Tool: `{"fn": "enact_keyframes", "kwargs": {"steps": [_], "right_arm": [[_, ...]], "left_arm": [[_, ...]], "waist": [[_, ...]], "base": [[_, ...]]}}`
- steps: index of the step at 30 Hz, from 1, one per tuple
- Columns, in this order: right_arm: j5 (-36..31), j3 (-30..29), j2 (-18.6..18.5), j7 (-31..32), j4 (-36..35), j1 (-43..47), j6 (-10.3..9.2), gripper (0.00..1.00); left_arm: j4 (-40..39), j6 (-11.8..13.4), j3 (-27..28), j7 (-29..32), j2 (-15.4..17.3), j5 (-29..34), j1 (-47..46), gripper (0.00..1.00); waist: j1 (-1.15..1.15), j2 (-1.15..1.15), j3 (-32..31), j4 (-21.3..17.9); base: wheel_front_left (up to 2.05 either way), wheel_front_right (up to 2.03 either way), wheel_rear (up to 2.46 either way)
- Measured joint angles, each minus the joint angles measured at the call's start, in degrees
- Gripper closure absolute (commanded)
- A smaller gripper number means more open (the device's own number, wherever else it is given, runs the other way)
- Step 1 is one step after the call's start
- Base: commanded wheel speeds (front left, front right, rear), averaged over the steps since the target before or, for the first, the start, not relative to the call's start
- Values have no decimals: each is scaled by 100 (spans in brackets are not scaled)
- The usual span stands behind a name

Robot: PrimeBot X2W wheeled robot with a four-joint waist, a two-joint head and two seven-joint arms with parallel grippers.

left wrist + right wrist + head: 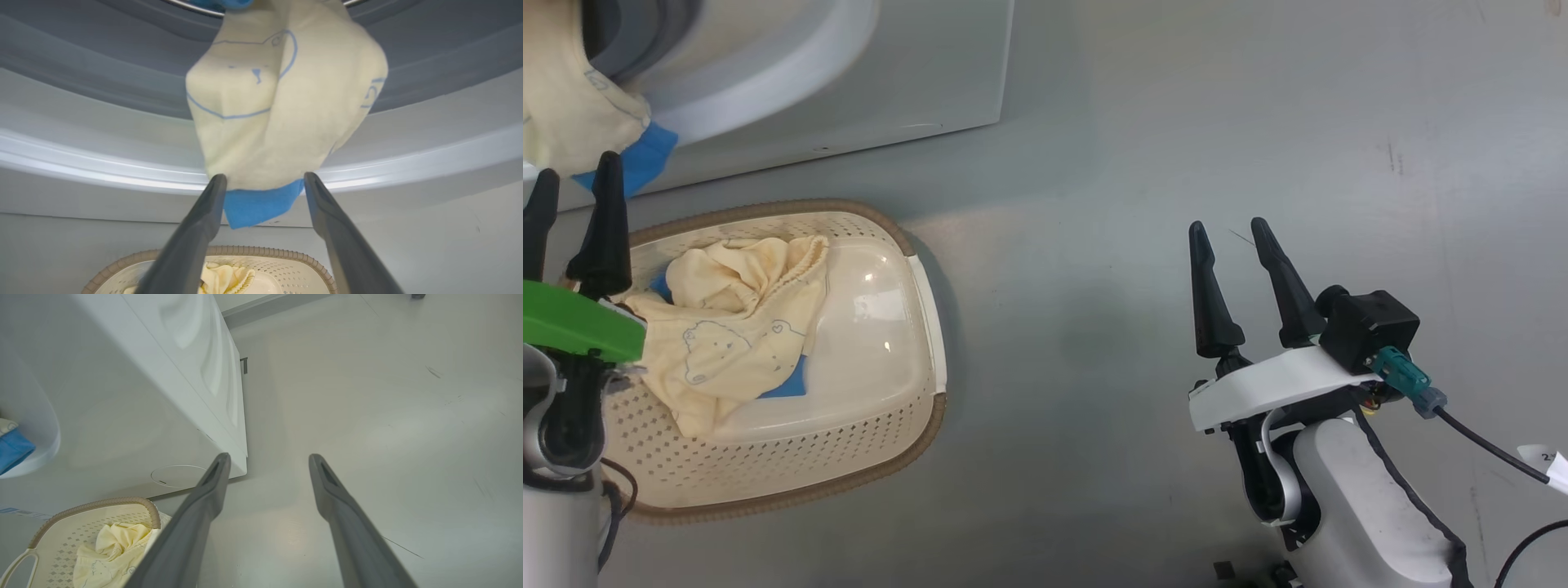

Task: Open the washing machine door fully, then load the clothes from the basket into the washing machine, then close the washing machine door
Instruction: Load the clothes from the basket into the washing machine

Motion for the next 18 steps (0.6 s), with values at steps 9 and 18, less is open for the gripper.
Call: {"fn": "enact_keyframes", "kwargs": {"steps": [9,18], "right_arm": [[15,20,0,0,-1,-1,0,0],[73,25,1,0,-8,-3,1,0]], "left_arm": [[285,177,53,172,-49,-5,-527,0],[491,218,45,189,-79,-2,-823,100]], "waist": [[0,0,64,-59],[0,0,125,-119]], "base": [[0,0,0],[0,0,0]]}}
